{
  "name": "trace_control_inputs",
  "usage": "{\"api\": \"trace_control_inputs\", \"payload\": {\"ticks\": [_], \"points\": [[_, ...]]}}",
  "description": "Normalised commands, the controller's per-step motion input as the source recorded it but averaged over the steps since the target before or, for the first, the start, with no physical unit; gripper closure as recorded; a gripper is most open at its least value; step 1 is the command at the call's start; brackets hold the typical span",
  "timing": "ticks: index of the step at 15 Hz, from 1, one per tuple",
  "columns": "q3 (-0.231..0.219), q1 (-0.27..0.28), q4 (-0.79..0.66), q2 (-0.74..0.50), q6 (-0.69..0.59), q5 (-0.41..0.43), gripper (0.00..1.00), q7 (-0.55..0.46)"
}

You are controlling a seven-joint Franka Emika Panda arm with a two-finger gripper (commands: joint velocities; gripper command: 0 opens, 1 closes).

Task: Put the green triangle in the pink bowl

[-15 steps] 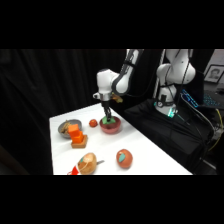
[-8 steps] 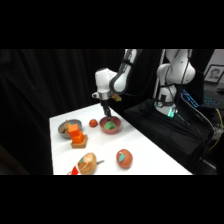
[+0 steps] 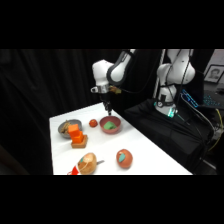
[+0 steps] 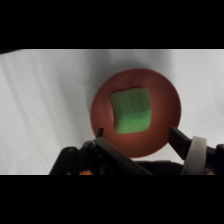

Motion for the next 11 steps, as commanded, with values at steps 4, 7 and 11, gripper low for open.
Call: {"api": "trace_control_inputs", "payload": {"ticks": [4, 7, 11], "points": [[-0.114, -0.018, 0.03, -0.46, -0.45, -0.093, 0.00, -0.15], [-0.087, 0.021, 0.10, -0.31, -0.37, -0.156, 0.00, -0.08], [-0.061, 0.067, 0.17, -0.11, -0.26, -0.060, 0.00, -0.13]]}}
